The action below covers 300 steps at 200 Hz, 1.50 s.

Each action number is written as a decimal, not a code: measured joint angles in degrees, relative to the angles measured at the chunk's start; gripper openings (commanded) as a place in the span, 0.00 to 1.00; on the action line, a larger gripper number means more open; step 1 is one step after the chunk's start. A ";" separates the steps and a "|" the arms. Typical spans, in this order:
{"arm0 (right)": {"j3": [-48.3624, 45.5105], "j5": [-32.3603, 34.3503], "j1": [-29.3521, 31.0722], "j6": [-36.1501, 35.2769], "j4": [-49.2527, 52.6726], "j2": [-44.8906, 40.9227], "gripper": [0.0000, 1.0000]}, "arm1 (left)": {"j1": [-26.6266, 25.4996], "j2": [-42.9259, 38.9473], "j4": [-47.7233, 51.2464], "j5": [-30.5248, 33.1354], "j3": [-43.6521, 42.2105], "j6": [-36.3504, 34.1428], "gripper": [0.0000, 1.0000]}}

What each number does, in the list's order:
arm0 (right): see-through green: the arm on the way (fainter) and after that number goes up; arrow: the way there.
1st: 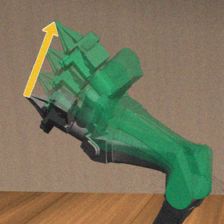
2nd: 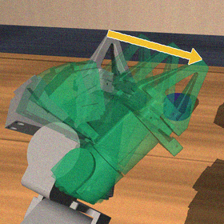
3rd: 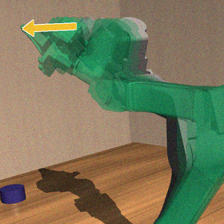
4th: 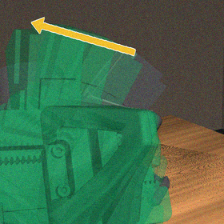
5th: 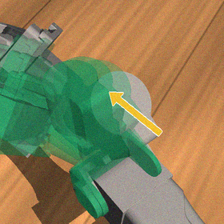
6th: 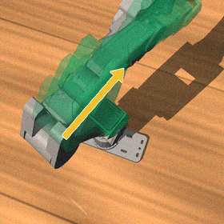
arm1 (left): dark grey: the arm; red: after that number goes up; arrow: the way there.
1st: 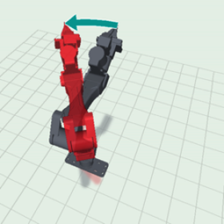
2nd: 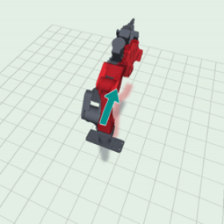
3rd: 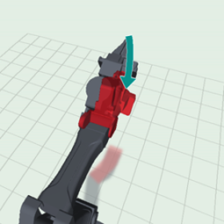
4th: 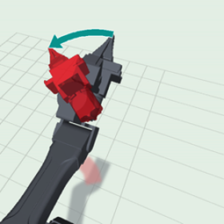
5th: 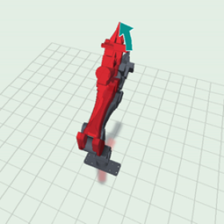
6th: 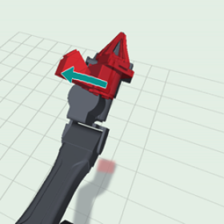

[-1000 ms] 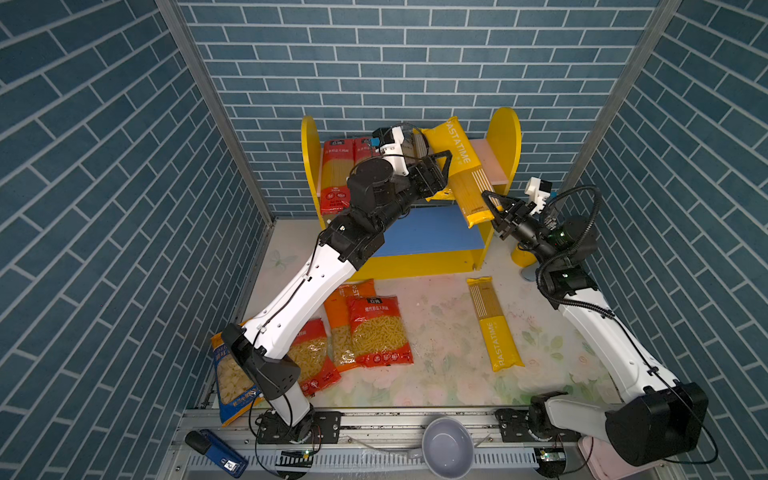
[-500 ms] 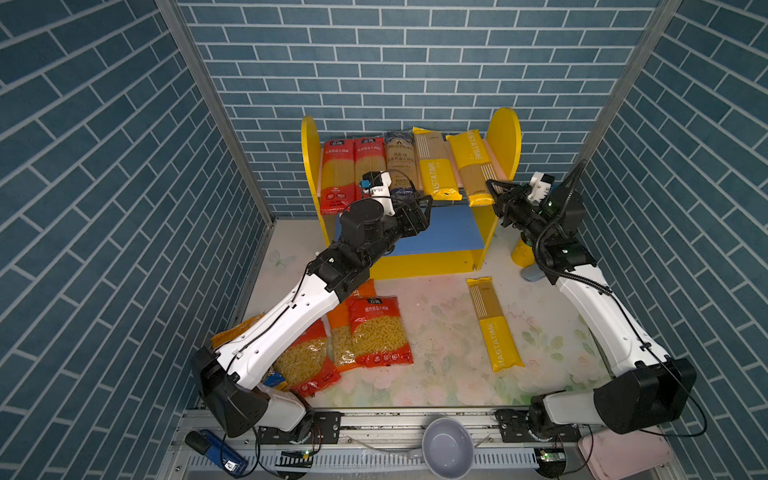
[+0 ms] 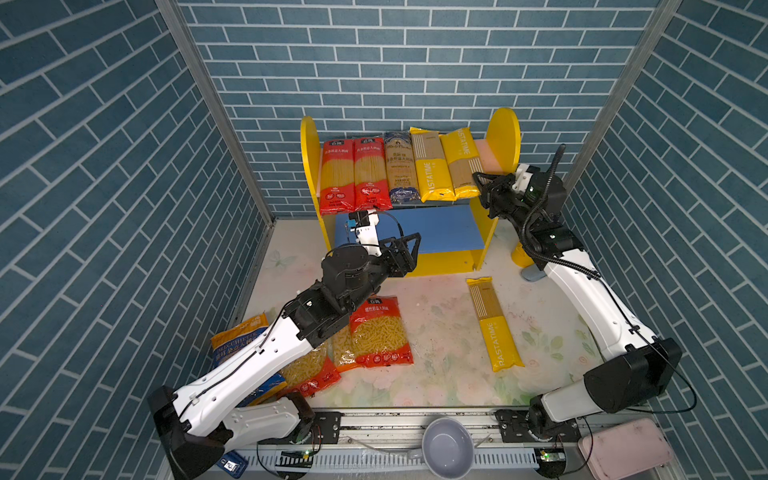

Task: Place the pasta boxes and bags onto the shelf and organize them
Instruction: 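Open the grippers and lower both arms toward the last yellow pack on the table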

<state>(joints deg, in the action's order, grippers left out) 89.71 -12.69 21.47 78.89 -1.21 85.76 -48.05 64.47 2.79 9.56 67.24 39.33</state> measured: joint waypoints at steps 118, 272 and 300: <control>-1.70 -1.27 1.22 -2.47 1.77 -3.69 0.73 | -0.66 -0.22 1.22 1.33 -3.43 -0.33 0.75; -24.30 -6.40 -6.25 -30.73 34.71 -27.47 0.62 | -8.17 15.26 -2.10 -2.34 -3.30 -6.16 0.76; -33.55 -6.71 -11.58 -35.82 36.17 -26.25 0.61 | -9.79 23.30 -2.64 -4.85 -1.66 -6.14 0.76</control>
<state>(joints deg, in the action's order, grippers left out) 56.16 -19.40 9.89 43.07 34.96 59.51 -57.84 87.77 0.14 4.71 65.58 33.19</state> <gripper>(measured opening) 0.610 0.762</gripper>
